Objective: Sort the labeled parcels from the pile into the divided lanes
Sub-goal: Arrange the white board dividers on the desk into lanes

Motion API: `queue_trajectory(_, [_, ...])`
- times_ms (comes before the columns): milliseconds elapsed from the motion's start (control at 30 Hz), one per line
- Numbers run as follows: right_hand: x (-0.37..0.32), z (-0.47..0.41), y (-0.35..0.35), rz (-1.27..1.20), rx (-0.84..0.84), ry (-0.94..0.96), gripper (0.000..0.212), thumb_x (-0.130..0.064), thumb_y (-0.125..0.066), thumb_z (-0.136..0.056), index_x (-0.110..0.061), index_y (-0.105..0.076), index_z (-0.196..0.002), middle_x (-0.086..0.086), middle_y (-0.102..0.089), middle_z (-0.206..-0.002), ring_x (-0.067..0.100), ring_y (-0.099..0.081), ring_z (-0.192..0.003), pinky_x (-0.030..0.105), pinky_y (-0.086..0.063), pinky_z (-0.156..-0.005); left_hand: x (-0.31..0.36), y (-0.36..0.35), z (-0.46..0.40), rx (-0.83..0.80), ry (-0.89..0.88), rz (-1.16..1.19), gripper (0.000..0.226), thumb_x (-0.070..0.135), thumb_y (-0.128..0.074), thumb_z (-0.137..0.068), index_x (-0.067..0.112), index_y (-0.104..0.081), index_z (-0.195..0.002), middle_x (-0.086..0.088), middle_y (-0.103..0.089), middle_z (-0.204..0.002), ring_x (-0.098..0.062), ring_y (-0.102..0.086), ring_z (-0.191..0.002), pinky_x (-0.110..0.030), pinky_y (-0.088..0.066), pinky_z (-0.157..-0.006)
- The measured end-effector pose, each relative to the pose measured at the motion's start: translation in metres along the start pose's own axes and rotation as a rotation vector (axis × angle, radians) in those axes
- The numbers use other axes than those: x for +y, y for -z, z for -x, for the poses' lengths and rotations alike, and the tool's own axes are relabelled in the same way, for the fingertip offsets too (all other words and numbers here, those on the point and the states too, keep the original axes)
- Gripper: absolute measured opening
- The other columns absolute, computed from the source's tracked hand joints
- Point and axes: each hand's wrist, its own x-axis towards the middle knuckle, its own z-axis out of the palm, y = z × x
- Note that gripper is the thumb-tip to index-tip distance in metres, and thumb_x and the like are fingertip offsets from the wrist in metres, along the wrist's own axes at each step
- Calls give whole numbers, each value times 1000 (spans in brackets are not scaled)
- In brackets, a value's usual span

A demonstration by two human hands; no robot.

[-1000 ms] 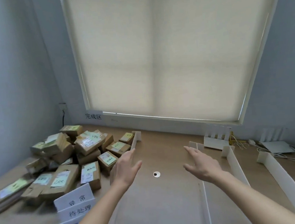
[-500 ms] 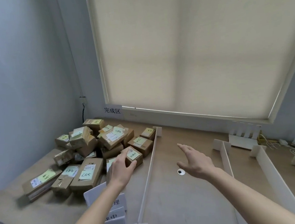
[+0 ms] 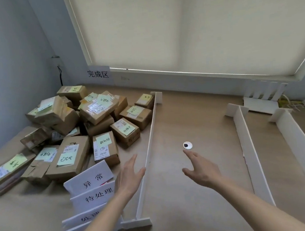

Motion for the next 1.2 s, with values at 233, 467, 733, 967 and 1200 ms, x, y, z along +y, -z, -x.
queue_trajectory(233, [17,-31,-62,-13,-98,-68,71,-49,-45,-100,-38,-10,-161,-14,-22,-165,21,-43,-141,42,-45,-100,-43,-54,-25,-97,31,14,68,43,-60,-94,31,-30,-154,3,-40,-155,-20,-44,-137,-40,-42,-108])
queue_trajectory(467, [33,-49,-104,-31,-144,-120,72,-50,-45,-99,-41,-8,-161,-13,-19,-167,19,-39,-144,42,-46,-102,-65,-86,-46,-153,39,72,68,37,-61,-94,31,-29,-155,1,-43,-153,-21,-47,-135,-39,-43,-107])
queue_trajectory(733, [45,-58,-119,-37,-166,-147,72,-49,-44,-100,-41,-6,-161,-12,-20,-166,20,-41,-143,41,-46,-99,-67,-107,-51,-205,57,174,72,21,-60,-91,36,-28,-154,7,-54,-139,-15,-61,-109,-27,-48,-86])
queue_trajectory(967, [54,-52,-118,-38,-168,-140,73,-49,-44,-100,-40,-6,-161,-12,-20,-167,22,-40,-143,42,-46,-101,-57,-109,-45,-167,61,195,67,9,-53,-94,38,-33,-151,14,-58,-119,2,-57,-85,-11,-45,-65])
queue_trajectory(1200, [64,-35,-107,-32,-141,-131,73,-48,-45,-99,-40,-6,-161,-11,-21,-166,22,-43,-141,42,-47,-100,-36,-109,-27,-95,77,262,60,8,-54,-96,31,-39,-150,13,-55,-118,0,-55,-86,-24,-50,-74])
